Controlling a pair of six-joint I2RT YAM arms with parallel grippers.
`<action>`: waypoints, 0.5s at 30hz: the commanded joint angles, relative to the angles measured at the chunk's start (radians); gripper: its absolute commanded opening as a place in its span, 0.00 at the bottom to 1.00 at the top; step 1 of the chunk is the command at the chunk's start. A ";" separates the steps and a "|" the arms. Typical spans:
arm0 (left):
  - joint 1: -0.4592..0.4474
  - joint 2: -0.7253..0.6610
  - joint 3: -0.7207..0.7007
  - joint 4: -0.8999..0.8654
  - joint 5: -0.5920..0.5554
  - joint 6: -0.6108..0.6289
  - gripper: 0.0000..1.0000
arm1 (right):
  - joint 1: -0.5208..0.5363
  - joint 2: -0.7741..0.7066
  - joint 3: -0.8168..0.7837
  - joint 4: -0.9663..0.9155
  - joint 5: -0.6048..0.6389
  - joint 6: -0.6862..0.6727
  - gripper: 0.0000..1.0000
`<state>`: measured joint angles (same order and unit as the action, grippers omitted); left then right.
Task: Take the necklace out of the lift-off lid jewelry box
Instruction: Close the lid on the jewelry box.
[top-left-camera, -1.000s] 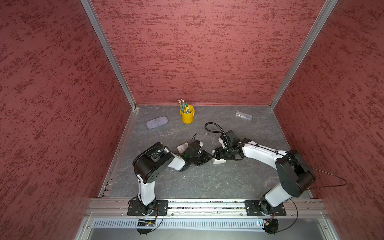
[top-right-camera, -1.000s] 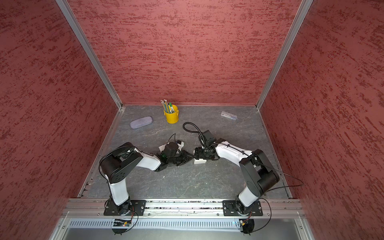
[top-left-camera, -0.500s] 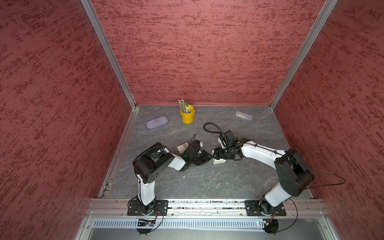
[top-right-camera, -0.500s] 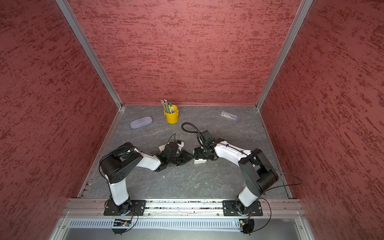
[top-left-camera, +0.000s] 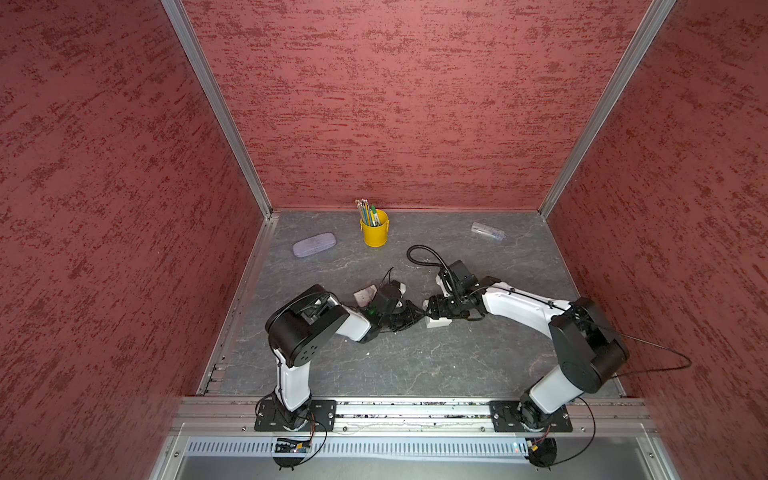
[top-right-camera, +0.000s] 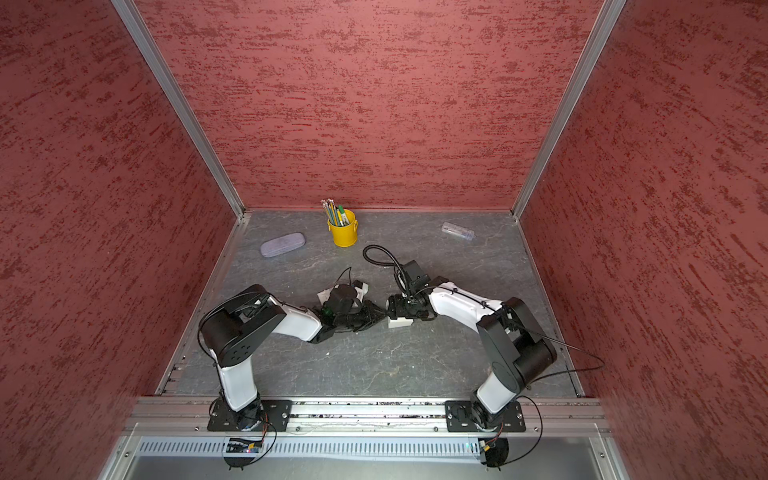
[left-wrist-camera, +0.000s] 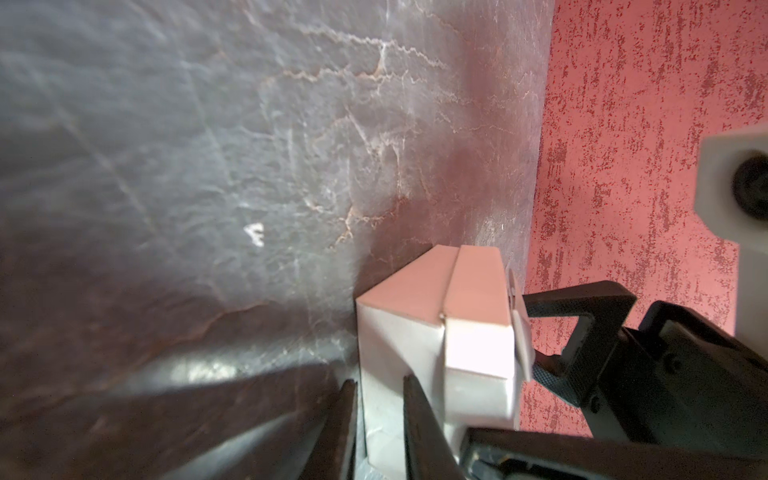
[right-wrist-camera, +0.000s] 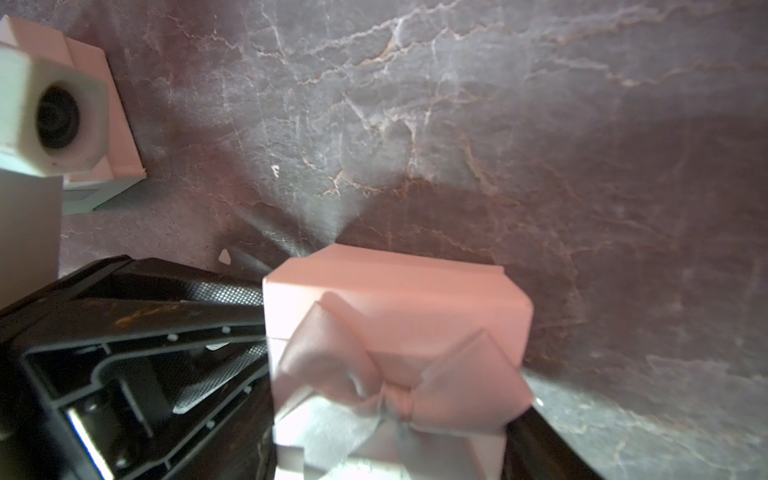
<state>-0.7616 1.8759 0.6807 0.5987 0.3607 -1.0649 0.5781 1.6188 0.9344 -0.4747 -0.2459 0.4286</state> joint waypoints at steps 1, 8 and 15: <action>-0.035 0.010 0.028 0.029 0.023 0.020 0.21 | 0.063 -0.011 0.003 0.141 -0.273 0.003 0.73; -0.034 0.003 0.028 0.011 0.036 0.045 0.21 | 0.047 -0.028 -0.040 0.230 -0.360 0.049 0.73; -0.035 -0.001 0.047 -0.027 0.058 0.071 0.21 | 0.042 -0.037 -0.030 0.195 -0.341 0.015 0.73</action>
<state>-0.7616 1.8736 0.6868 0.5827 0.3622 -1.0298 0.5636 1.5948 0.8909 -0.4152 -0.2840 0.4519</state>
